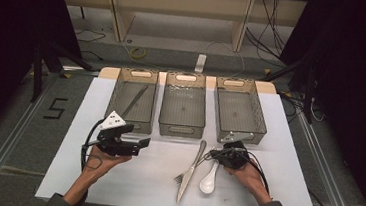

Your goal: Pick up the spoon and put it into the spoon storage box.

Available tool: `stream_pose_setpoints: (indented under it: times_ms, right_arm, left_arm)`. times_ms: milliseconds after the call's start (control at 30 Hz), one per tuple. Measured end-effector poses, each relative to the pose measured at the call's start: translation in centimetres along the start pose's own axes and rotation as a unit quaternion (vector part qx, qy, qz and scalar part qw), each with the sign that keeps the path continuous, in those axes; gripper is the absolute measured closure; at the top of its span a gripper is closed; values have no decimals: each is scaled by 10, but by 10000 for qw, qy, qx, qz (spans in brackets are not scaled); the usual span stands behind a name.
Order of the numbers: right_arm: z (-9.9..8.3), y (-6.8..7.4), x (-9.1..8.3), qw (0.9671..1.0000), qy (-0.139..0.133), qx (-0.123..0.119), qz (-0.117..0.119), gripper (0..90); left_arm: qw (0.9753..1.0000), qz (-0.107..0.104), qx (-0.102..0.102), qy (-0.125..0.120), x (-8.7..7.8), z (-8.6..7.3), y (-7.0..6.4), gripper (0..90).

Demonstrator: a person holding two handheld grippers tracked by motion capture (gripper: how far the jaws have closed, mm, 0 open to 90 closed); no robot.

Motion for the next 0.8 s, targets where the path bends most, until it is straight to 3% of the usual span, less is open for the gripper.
stream_pose_setpoints:
  times_ms: [367,800]
  right_arm:
    - [-5,-1,3,9997,219,-108,-48,895]
    - [-19,-6,-12,9981,586,-155,-100,897]
  left_arm:
    - [9999,39,121,24,-1,0,-1,182]
    - [9999,34,121,24,0,0,-2,182]
Point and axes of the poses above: each handheld gripper's, and its own axes: x roughly forward along the jaws, z roughly out of its top, y roughly to its left, the point moved 10 cm from there along x, roughly forward along the jaws, and after that the axes turned 13 degrees about -z, right-handed, at the moved point
